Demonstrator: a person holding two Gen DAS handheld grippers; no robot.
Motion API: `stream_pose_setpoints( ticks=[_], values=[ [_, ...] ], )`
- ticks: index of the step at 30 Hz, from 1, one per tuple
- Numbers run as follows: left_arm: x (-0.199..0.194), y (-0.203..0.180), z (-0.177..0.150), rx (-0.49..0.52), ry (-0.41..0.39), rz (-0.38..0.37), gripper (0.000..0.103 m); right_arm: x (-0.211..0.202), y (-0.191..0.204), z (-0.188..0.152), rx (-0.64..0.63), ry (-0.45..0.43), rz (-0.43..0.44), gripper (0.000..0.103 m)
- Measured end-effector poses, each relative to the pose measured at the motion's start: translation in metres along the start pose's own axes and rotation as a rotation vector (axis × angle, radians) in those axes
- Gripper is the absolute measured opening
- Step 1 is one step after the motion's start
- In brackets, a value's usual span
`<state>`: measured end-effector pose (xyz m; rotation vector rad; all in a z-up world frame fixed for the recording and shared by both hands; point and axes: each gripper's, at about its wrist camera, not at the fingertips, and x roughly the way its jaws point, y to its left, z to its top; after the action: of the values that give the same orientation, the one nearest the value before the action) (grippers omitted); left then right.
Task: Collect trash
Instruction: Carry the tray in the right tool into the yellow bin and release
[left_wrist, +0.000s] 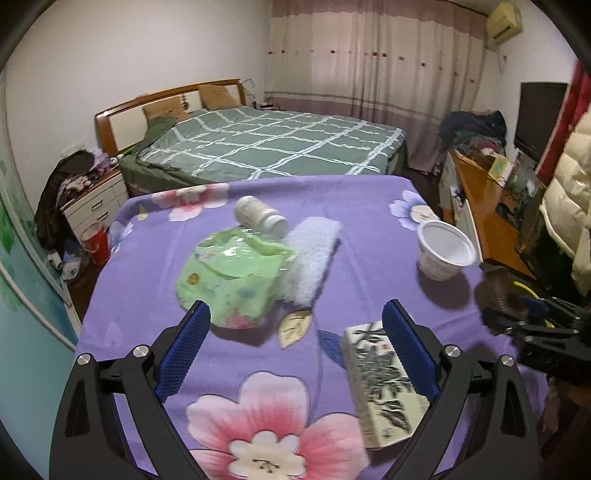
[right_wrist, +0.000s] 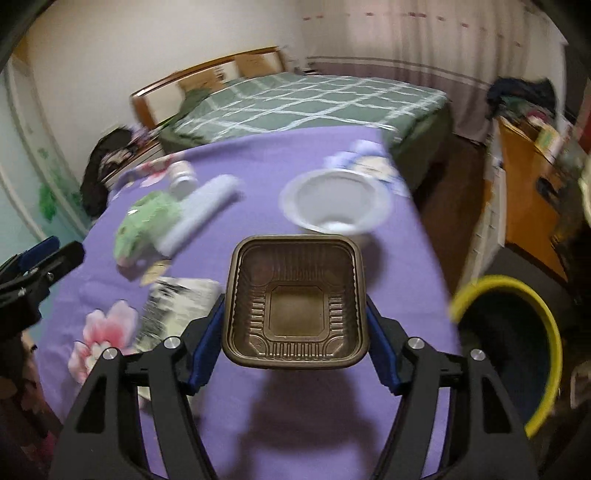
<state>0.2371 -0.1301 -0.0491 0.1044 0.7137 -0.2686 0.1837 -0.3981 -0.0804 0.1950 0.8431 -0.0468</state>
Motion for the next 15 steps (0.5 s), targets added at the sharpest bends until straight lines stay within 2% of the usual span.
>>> stream_pose_setpoints(
  ticks=[8,12,15],
  values=[
    [0.002,-0.061,0.003,0.096,0.014,-0.071,0.093,-0.018,-0.105,-0.033,0.177,0.002,-0.165,0.066],
    [0.006,-0.091,0.002,0.139,0.032,-0.102,0.093,-0.016,-0.144,-0.047,0.236,0.013,-0.239,0.066],
    [0.011,-0.113,0.002,0.169,0.048,-0.116,0.093,-0.015,-0.166,-0.055,0.27,0.018,-0.264,0.066]
  ],
)
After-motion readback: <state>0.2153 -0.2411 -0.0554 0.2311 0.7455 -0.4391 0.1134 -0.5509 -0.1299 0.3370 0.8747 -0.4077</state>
